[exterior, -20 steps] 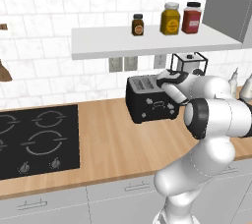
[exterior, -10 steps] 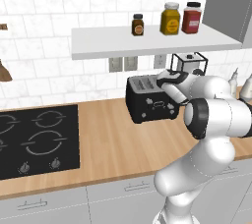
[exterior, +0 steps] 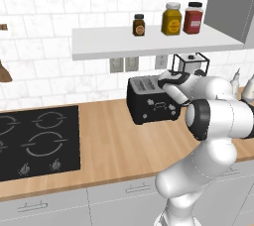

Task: Start the toaster. Once the lever pops up, take the bread to the plate on the dining counter.

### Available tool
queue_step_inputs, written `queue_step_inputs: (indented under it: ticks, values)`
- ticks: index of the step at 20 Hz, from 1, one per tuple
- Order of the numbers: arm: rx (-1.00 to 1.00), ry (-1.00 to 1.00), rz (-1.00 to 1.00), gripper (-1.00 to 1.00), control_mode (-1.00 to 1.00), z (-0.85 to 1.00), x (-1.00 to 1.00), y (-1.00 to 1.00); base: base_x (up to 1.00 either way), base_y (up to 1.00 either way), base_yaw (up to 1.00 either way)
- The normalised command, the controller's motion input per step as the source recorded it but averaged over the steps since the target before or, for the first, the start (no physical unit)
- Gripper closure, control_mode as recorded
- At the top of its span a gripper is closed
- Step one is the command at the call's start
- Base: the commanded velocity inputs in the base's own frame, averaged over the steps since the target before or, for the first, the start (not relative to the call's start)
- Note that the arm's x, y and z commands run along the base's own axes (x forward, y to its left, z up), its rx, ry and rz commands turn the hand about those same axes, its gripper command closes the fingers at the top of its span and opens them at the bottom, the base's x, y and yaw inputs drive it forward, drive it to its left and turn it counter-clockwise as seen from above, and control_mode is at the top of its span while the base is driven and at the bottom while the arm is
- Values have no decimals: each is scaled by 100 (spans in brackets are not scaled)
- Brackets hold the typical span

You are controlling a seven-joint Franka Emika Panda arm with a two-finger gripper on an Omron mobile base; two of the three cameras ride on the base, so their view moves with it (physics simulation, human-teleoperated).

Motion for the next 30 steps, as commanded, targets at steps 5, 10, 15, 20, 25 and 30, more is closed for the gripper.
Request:
queue_step_inputs:
  ticks: [5, 10, 15, 20, 25, 30]
  values:
    - [0, 0, 0, -100, -100, 0, 0, 0, 0, 0, 0]
    - [0, 0, 0, -100, -100, 0, 0, 0, 0, 0, 0]
    - [0, 0, 0, -100, -100, 0, 0, 0, 0, 0, 0]
    - [0, 0, 0, -100, -100, 0, 0, 0, 0, 0, 0]
    - [0, 0, 0, -100, -100, 0, 0, 0, 0, 0, 0]
    - [0, 0, 0, -100, -100, 0, 0, 0, 0, 0, 0]
